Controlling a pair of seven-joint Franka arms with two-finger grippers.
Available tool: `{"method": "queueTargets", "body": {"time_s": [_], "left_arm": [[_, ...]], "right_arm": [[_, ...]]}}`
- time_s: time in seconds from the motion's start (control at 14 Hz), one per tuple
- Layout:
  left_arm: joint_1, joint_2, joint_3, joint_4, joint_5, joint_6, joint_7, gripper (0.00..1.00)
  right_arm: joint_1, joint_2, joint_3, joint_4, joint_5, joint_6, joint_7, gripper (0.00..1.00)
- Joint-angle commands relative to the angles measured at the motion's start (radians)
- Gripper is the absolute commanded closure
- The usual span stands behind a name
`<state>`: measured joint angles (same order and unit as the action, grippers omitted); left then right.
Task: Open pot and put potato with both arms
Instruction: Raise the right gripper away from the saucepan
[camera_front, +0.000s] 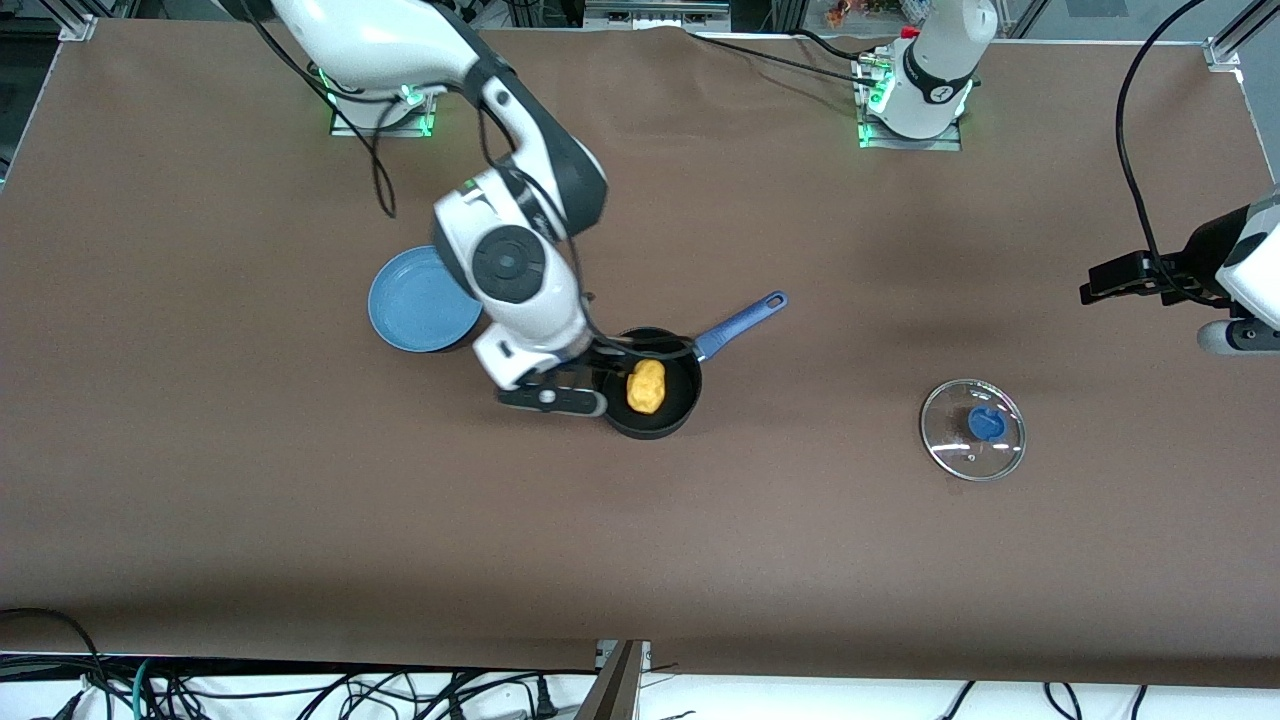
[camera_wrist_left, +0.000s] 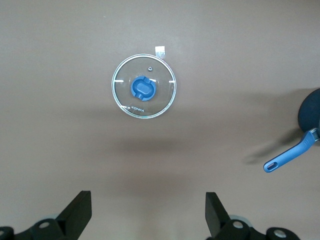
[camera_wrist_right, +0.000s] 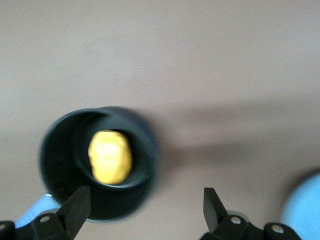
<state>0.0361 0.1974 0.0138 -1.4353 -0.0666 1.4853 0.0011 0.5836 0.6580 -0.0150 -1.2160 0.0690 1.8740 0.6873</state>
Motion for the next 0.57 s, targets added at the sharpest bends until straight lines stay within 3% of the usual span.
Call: {"method": "queueTargets", "body": {"time_s": [0.0, 0.36, 0.5], "left_arm": [[0.002, -0.009, -0.002, 0.009, 0.005, -0.017, -0.007, 0.0], [0.004, -0.007, 0.001, 0.009, 0.005, -0.017, -0.009, 0.0], [0.002, -0.007, 0.0, 0.007, 0.005, -0.017, -0.009, 0.0]], "right_arm": [[-0.002, -0.125, -0.115, -0.043, -0.006, -0.166, -0.13, 0.0], [-0.005, -0.316, -0.363, -0.151, 0.014, -0.281, -0.505, 0.0], [-0.024, -0.366, -0.405, -0.18, 0.015, -0.326, -0.61, 0.0]]}}
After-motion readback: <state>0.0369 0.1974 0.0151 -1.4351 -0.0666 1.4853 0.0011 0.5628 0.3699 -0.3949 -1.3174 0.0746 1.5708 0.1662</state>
